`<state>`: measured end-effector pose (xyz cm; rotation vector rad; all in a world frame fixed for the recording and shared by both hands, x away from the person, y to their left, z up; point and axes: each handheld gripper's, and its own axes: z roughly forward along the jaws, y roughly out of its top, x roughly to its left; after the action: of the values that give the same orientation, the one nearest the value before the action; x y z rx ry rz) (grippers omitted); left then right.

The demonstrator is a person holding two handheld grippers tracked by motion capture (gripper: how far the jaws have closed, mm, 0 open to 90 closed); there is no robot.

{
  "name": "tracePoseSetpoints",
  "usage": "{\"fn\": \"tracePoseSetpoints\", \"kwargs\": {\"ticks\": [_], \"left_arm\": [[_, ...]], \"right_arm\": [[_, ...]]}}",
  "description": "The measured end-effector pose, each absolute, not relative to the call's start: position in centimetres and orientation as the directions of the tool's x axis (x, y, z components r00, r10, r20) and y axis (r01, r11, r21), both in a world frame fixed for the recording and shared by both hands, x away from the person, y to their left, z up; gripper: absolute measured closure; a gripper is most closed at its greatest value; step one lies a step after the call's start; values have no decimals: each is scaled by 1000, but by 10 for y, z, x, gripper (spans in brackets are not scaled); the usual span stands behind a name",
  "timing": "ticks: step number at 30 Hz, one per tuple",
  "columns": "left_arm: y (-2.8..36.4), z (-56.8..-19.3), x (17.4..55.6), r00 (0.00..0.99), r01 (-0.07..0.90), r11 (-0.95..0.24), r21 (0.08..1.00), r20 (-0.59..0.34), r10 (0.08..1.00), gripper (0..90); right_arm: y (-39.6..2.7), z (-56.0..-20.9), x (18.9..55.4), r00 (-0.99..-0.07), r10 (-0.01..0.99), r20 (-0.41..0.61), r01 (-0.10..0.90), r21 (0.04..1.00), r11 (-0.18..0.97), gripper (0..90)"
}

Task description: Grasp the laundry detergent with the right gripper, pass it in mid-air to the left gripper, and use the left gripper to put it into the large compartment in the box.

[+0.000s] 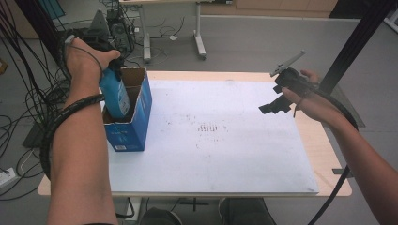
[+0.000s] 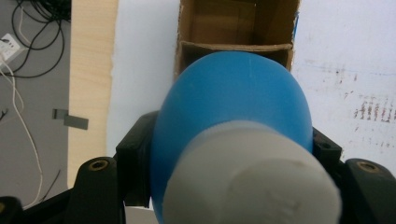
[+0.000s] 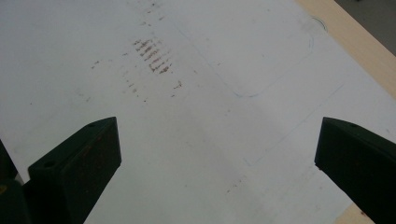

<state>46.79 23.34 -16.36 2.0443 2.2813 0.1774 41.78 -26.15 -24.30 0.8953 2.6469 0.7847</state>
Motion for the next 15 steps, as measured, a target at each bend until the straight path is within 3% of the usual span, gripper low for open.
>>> {"fn": "tracePoseSetpoints", "kwargs": {"ticks": [15], "left_arm": [[231, -202, 468, -90, 988, 87, 127, 21, 996, 361]], "right_arm": [[-260, -247, 418, -782, 621, -51, 499, 548, 672, 3]]}}
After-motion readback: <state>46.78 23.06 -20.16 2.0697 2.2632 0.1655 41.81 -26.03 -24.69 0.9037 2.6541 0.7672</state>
